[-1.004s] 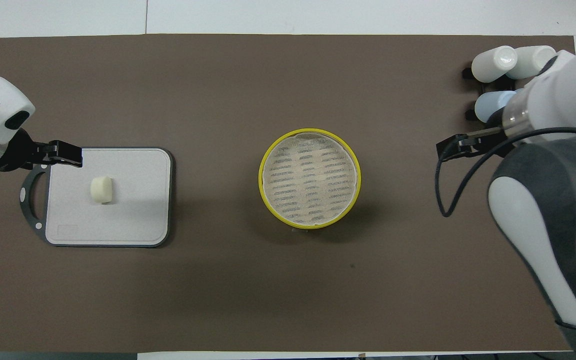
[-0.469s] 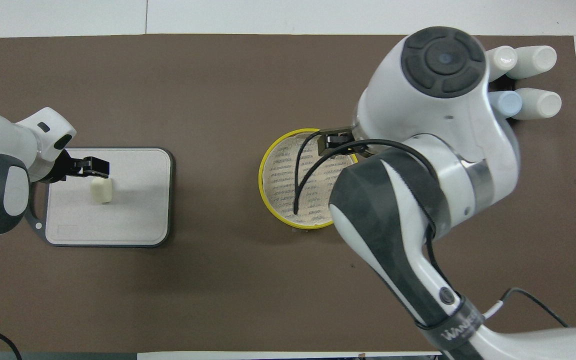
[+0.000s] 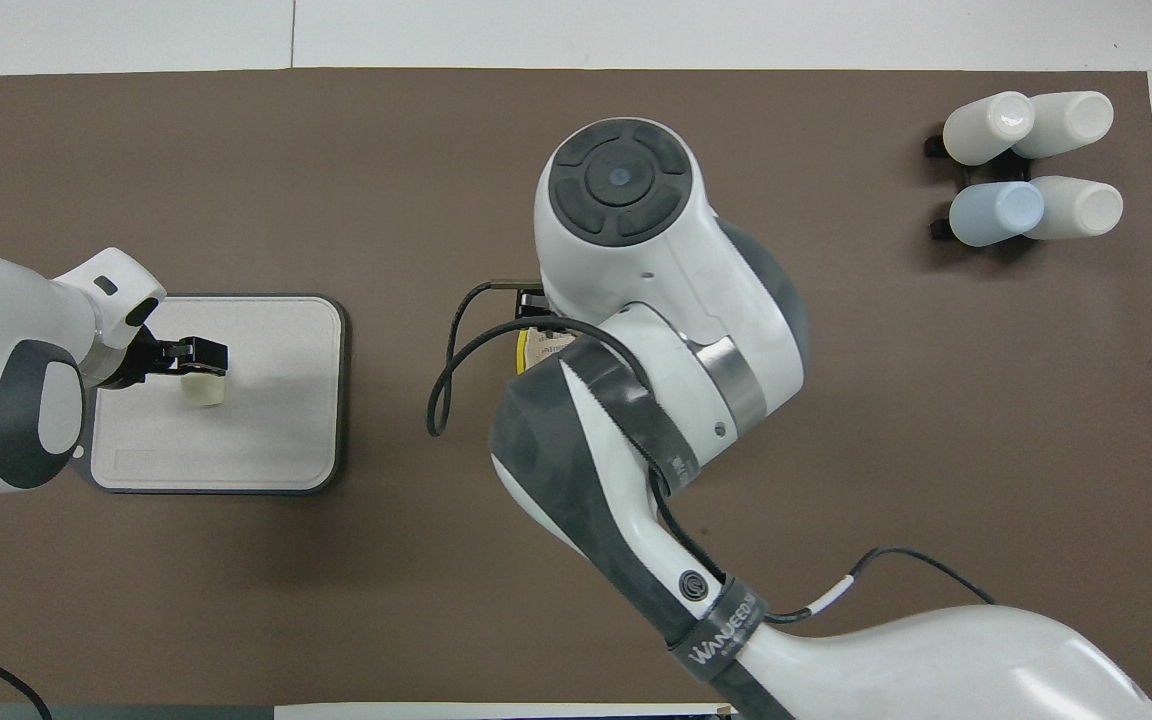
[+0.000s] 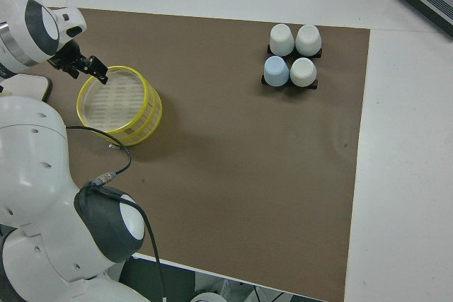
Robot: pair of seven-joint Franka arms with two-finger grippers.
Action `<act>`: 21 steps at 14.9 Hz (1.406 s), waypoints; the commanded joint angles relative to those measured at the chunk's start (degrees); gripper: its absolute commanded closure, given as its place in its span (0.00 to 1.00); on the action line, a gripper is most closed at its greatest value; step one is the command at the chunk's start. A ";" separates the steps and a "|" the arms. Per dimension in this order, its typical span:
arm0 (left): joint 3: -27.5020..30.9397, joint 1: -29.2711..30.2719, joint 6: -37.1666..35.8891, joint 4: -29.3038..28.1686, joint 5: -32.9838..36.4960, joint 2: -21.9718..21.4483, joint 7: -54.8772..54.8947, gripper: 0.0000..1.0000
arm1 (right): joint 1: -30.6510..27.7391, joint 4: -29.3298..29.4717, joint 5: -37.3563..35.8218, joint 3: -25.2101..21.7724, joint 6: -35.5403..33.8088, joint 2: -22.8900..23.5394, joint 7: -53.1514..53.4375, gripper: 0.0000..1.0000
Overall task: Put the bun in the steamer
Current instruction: 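Lift the lid with the right gripper while the left gripper grasps the bun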
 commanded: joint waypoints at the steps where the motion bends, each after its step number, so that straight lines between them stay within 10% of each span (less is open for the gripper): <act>1: -0.24 0.55 4.49 -3.27 -0.01 -0.84 -0.03 0.00 | 2.56 5.90 -0.68 -0.42 -0.72 5.07 3.80 0.00; 14: -0.33 0.46 4.50 -3.27 -0.01 1.63 -0.12 0.11 | 5.64 -3.15 -1.30 -0.24 11.49 5.52 6.18 0.08; 19: -0.24 0.20 4.24 -3.27 0.07 1.63 -0.12 0.32 | 5.64 -5.08 -1.21 -0.24 11.76 4.81 6.27 1.00; 21: -0.24 -0.15 4.06 -3.18 0.07 1.63 -0.12 0.48 | 5.90 -5.62 -1.30 -0.24 11.59 4.37 6.27 1.00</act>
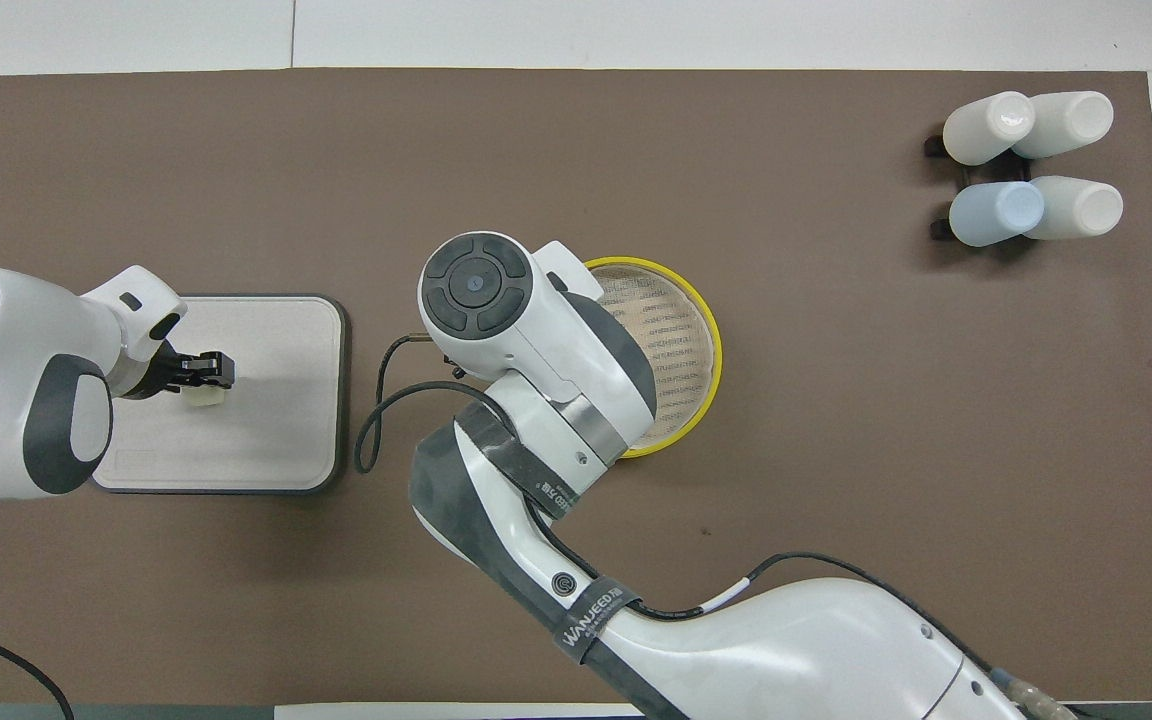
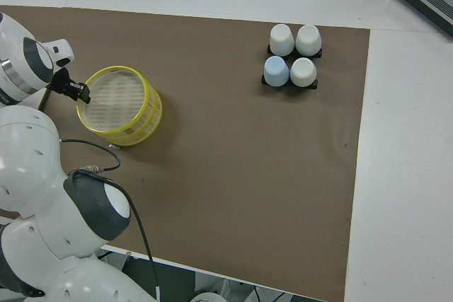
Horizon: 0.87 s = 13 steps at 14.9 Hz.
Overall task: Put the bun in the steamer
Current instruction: 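Lift the lid with the right gripper while the left gripper grasps the bun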
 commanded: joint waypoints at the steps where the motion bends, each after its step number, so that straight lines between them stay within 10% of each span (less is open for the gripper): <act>1: -0.07 -0.24 0.73 -0.79 -0.01 -0.28 -0.09 0.54 | 0.19 -2.87 -0.66 0.13 0.66 -2.31 1.47 1.00; 13: -0.34 -0.41 -9.53 9.91 -0.10 2.00 -0.18 0.62 | -7.88 2.58 -0.58 0.05 -7.77 -7.31 -11.26 1.00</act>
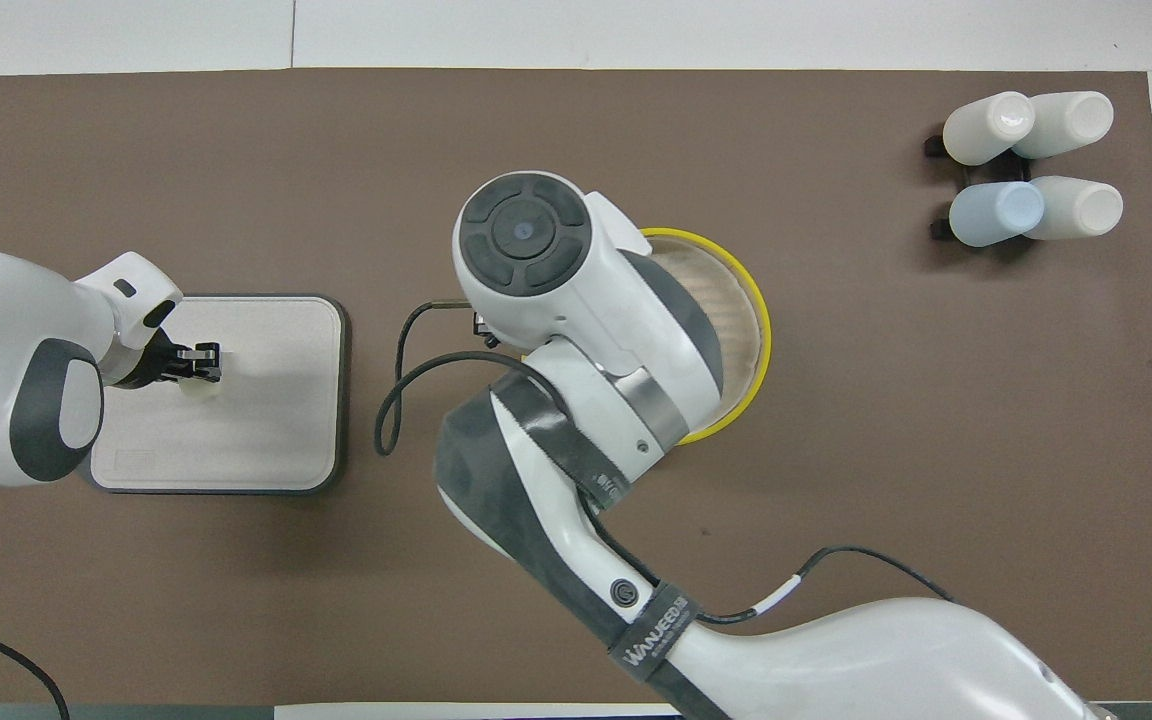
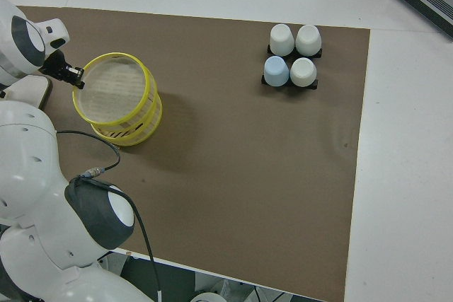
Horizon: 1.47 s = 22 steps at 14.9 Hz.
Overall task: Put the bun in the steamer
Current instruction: 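Raise the bun with the left gripper while the right gripper moves the lid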
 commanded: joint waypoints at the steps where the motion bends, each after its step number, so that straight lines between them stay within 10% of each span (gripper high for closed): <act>1: -0.15 -0.26 -6.47 7.16 -0.19 1.87 -0.18 0.62 | -5.31 -0.92 -0.36 0.64 -3.13 -3.26 -7.83 1.00; 10: -0.33 -11.14 -23.09 22.45 -3.35 3.71 -20.35 0.61 | -13.06 -2.77 -0.19 0.64 -4.28 -5.82 -18.14 1.00; 22: -0.33 -33.56 -20.47 32.82 -7.13 9.16 -52.37 0.61 | -20.52 -3.82 0.43 0.64 -8.24 -5.99 -29.55 1.00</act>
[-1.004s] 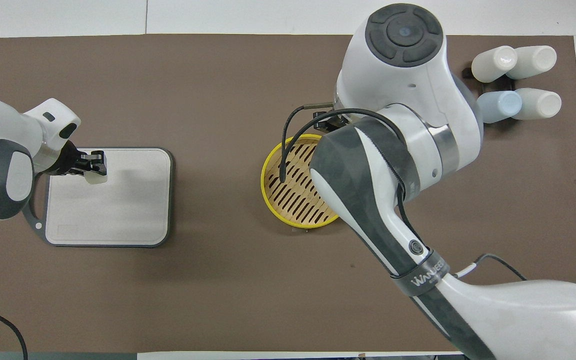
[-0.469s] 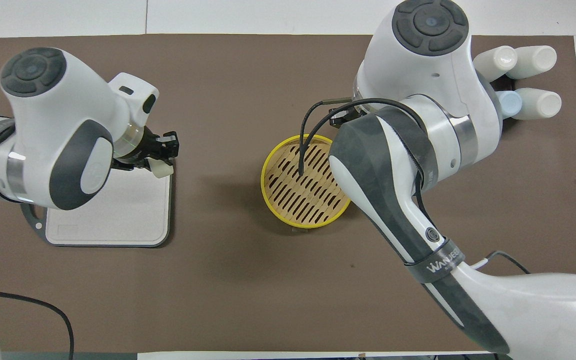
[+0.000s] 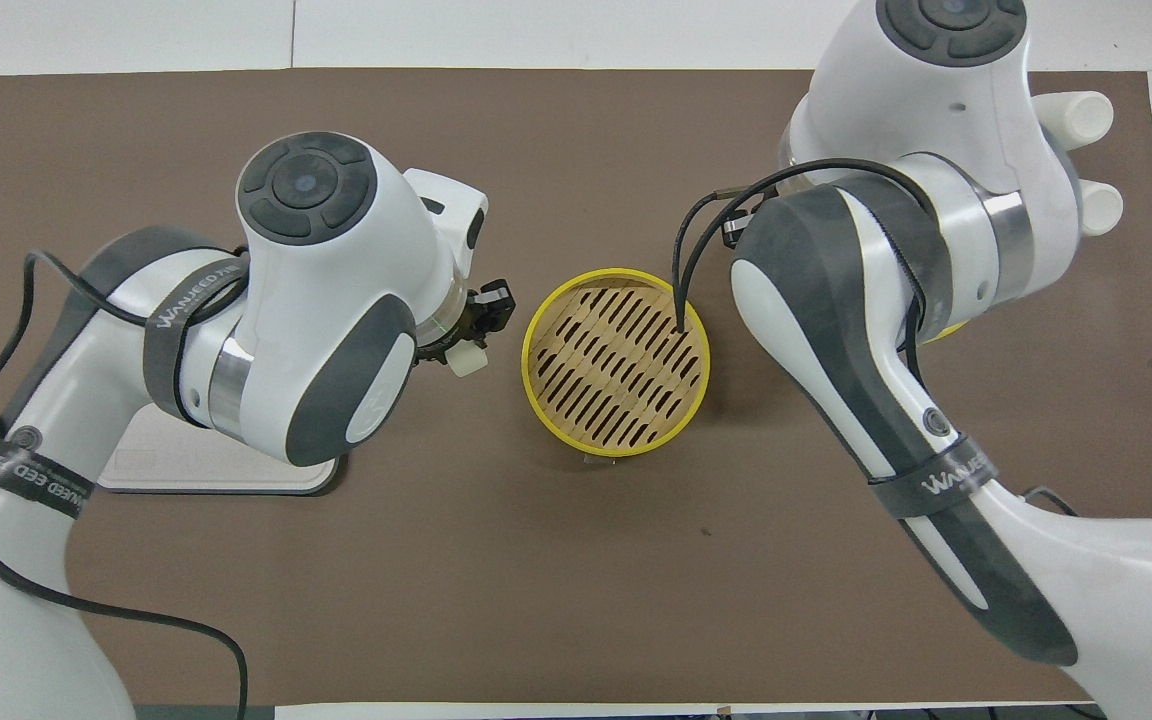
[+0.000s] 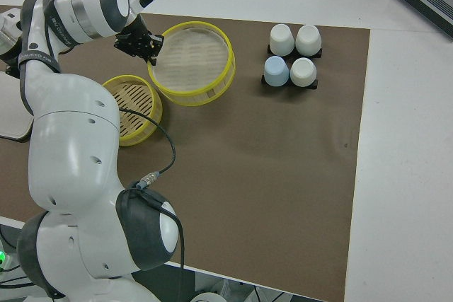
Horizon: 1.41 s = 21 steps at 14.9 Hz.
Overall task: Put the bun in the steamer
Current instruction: 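Carry the bun over the open steamer with the left gripper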
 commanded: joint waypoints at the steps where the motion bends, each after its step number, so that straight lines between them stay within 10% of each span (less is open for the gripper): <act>1: 1.02 -3.62 1.36 4.71 -1.52 4.30 -4.13 0.61 | -2.90 -2.94 0.33 0.64 -0.39 -2.20 -3.79 1.00; 11: 1.37 -12.76 5.32 9.90 -0.73 16.78 -9.23 0.61 | -5.54 -4.36 0.33 0.64 -0.39 -2.73 -7.76 1.00; 21: 1.29 -13.21 11.12 4.19 -0.64 16.79 -9.23 0.61 | -5.54 -5.68 0.41 0.64 0.13 -3.26 -7.76 1.00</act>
